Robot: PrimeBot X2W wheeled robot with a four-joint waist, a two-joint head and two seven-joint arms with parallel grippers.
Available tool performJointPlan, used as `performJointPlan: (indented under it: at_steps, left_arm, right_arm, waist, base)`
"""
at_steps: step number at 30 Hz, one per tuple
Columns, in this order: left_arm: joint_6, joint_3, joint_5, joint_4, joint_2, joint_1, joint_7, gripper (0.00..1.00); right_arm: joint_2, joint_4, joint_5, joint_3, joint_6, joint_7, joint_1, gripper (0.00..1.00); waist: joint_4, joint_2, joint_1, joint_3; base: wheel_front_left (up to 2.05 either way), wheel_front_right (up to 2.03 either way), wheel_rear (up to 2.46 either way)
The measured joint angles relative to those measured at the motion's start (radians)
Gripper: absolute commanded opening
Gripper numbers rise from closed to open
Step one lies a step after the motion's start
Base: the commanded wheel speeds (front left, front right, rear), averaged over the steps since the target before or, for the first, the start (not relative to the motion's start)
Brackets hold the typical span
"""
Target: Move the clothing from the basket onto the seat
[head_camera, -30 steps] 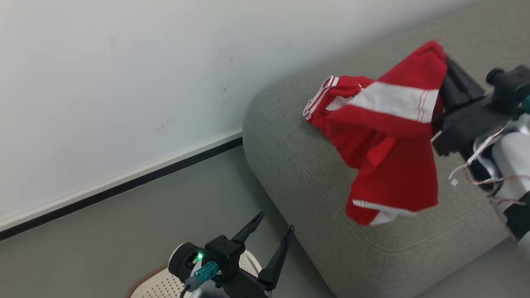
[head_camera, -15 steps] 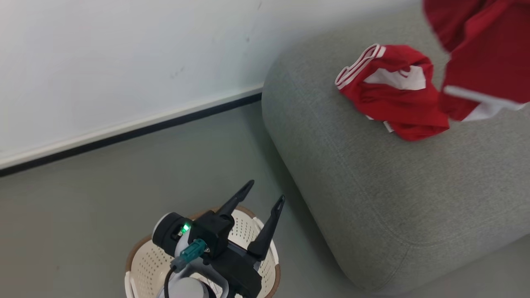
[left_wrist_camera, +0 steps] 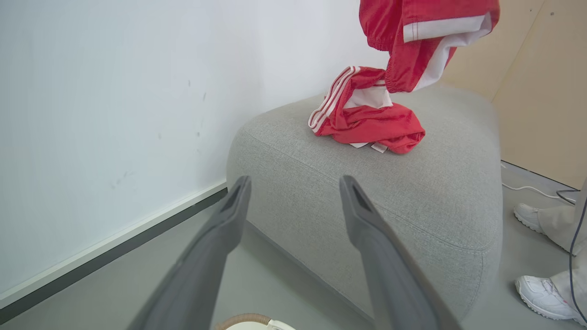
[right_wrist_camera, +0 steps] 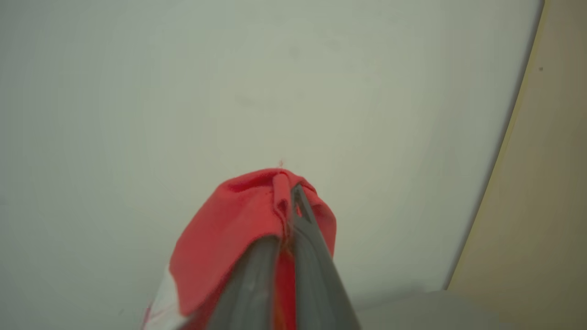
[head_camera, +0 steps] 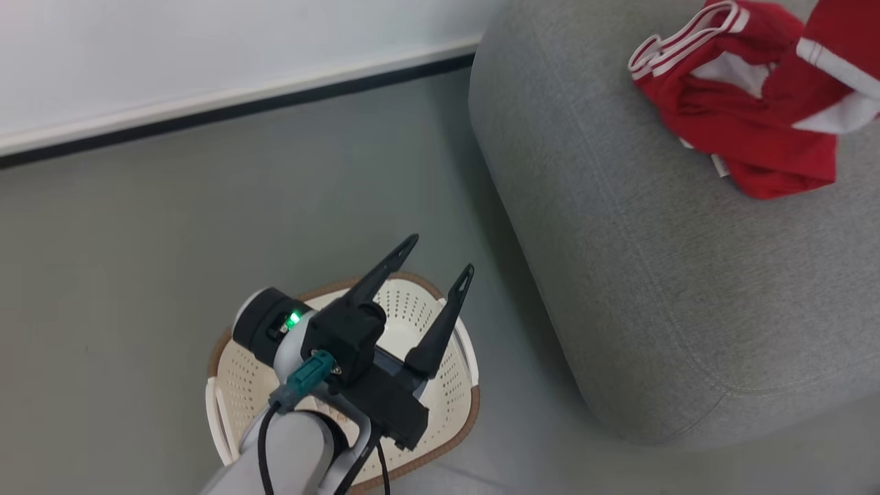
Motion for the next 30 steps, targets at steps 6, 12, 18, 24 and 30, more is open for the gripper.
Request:
performJointPlan:
  at_steps: [6, 12, 18, 24, 30]
  left_arm:
    - [0.001, 0.012, 0.029, -0.05, 0.023, -0.043, 0.025, 1.0]
    - [0.0, 0.011, 0.047, -0.082, 0.038, -0.084, 0.056, 1.0]
    - [-0.009, 0.004, 0.054, -0.079, 0.04, -0.128, 0.068, 1.0]
    - [-0.009, 0.005, 0.054, -0.07, 0.04, -0.133, 0.068, 1.0]
    - [-0.009, 0.012, 0.054, -0.05, 0.045, -0.136, 0.068, 1.0]
  right_arm:
    - [0.0, 0.034, 0.011, -0.01, -0.008, -0.01, 0.0, 0.0]
    - [0.05, 0.091, 0.028, -0.003, -0.017, -0.029, 0.038, 0.0]
    - [0.117, 0.195, 0.037, 0.009, -0.037, -0.053, 0.132, 0.0]
    - [0.137, 0.248, 0.049, 0.009, -0.032, -0.081, 0.147, 0.0]
    - [0.167, 0.282, 0.048, 0.02, -0.006, -0.116, 0.162, 0.44]
  waist:
    - [0.012, 0.0, 0.0, 0.081]
    - [0.013, 0.0, -0.0001, 0.162]
    - [0.014, 0.0001, -0.0001, 0.233]
    - [0.016, 0.0001, -0.0001, 0.268]
    - [0.01, 0.0, -0.0002, 0.269]
  base:
    - [0.0, 0.0, 0.0]
    - [0.0, 0.0, 0.0]
    - [0.0, 0.0, 0.0]
    - [0.0, 0.0, 0.0]
    - [0.0, 0.0, 0.0]
